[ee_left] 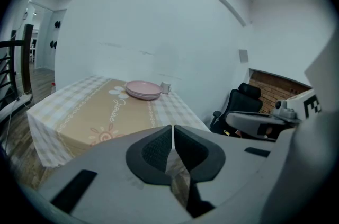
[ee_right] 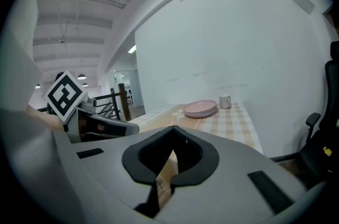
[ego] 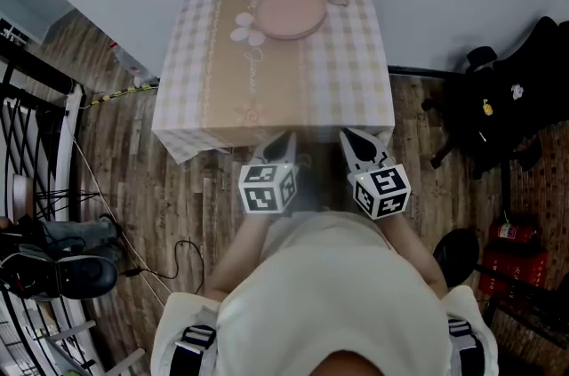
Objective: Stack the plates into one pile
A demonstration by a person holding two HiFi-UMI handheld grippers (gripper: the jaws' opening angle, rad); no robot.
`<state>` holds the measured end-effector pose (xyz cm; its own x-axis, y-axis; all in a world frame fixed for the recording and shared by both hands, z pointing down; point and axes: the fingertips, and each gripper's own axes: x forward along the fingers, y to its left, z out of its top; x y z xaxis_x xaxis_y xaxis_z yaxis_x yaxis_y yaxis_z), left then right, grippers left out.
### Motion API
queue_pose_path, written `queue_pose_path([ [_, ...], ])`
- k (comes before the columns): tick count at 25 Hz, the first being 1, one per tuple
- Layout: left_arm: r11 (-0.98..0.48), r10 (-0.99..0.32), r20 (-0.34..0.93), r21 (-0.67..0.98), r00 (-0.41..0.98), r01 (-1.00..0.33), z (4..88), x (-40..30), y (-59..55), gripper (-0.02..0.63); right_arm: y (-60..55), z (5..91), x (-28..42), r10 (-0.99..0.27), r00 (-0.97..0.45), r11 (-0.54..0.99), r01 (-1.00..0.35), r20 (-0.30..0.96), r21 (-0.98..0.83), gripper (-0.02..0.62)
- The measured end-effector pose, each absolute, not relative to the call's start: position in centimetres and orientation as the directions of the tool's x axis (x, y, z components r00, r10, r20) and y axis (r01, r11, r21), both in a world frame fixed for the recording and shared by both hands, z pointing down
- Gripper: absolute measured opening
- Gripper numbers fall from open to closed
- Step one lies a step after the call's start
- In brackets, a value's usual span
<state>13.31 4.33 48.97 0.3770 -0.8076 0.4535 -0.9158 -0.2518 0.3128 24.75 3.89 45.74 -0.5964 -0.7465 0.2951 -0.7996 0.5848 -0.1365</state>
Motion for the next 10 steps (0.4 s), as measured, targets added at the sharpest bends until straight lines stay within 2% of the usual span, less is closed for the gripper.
queue_pose_path([
  [10, -0.244, -0.807, 0.458, 0.316, 0.373, -0.917, 49.13, 13.06, 4.20, 0.015, 3.64, 45.83, 24.78, -0.748, -0.595, 0.582, -0.801, 0.295, -0.140, -0.002],
])
